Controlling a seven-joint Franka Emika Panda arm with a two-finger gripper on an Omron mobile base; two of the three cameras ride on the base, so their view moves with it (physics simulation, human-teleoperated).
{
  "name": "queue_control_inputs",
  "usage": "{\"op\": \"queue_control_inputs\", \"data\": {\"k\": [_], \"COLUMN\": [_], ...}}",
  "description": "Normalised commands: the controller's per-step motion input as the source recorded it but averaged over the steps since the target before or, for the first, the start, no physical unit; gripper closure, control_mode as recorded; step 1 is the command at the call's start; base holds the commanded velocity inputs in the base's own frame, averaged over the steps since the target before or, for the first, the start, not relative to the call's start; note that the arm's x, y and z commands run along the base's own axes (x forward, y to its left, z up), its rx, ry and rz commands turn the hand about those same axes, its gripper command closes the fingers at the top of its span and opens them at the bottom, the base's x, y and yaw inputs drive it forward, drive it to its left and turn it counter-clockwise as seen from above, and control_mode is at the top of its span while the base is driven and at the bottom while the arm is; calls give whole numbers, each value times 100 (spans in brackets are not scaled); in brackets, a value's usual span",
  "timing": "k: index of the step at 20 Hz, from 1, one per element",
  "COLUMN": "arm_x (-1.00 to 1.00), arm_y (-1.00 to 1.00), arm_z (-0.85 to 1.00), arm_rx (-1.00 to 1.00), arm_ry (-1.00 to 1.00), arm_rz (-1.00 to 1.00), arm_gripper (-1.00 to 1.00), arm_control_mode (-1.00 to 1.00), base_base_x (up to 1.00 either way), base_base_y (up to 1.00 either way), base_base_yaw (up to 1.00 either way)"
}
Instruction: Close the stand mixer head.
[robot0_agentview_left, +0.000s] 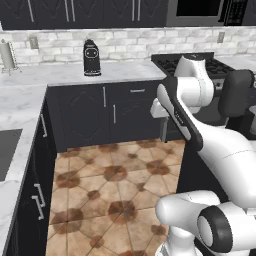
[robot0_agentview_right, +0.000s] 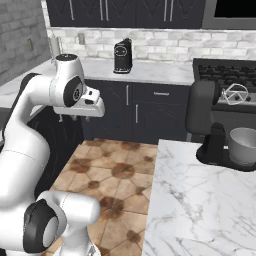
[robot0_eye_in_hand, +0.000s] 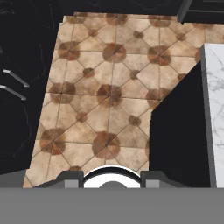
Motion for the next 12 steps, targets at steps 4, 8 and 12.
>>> {"op": "queue_control_inputs", "data": {"k": [4, 8, 12], "arm_x": [0, 0, 0], "arm_y": [0, 0, 0], "arm_z": [0, 0, 0], "arm_rx": [0, 0, 0], "arm_ry": [0, 0, 0], "arm_rz": [0, 0, 0], "arm_gripper": [-100, -100, -100], "arm_control_mode": [100, 100, 100], "base_base_x": [0, 0, 0], "base_base_y": [0, 0, 0], "base_base_yaw": [0, 0, 0]}}
